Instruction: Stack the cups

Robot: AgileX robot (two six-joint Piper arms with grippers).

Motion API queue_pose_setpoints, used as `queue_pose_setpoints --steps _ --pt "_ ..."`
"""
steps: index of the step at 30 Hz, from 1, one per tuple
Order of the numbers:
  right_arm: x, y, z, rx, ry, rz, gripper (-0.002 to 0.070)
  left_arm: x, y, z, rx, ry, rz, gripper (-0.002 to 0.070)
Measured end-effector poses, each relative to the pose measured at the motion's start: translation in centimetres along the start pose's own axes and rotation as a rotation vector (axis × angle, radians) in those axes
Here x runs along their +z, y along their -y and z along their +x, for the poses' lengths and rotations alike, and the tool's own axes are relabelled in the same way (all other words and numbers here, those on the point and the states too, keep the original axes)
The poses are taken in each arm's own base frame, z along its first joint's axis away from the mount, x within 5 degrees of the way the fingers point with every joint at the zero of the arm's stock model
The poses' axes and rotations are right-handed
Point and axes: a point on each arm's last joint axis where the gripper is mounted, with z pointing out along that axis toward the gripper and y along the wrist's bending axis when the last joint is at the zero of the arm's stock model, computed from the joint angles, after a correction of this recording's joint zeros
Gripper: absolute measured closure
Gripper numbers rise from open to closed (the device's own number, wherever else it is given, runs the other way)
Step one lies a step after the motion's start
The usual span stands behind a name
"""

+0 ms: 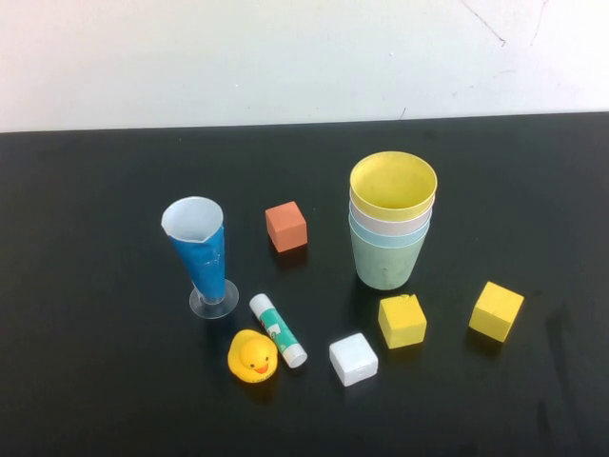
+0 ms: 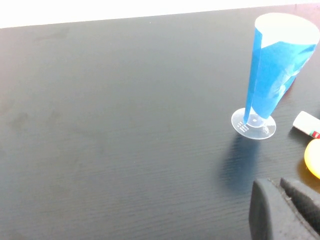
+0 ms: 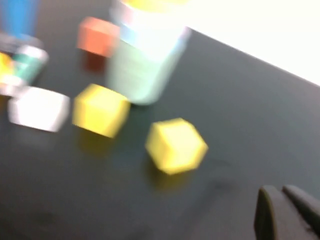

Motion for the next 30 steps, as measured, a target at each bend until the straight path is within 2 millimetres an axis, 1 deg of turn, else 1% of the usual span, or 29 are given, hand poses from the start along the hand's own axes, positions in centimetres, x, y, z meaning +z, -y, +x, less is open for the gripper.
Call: queue_pose_setpoints --steps 6,10,13,14,18,26,30 --pt "-1.5 0.8 4.3 0.128 -0.006 0.288 0.0678 0.0 0.0 0.0 0.000 0.000 0.000 0.0675" --pt "-1.7 0.8 7.3 0.156 -0.048 0.460 0.0678 0.0 0.0 0.0 0.000 0.000 0.000 0.0675" --pt "-1.5 0.6 9.2 0.166 -0.094 0.521 0.0678 0.0 0.0 0.0 0.000 0.000 0.000 0.0675" --pt "-1.4 0.5 9.5 0.172 -0.104 0.525 0.0678 0.0 0.0 0.0 0.000 0.000 0.000 0.0675" --pt "-1.4 0.4 9.8 0.193 -0.114 0.519 0.0678 0.0 0.0 0.0 0.000 0.000 0.000 0.0675" --pt "-1.1 -0.1 9.6 0.187 -0.080 0.401 0.0678 0.0 0.0 0.0 0.000 0.000 0.000 0.0676" --pt "-1.1 -0.2 9.6 0.181 -0.079 0.386 0.0678 0.0 0.0 0.0 0.002 0.000 0.000 0.0675"
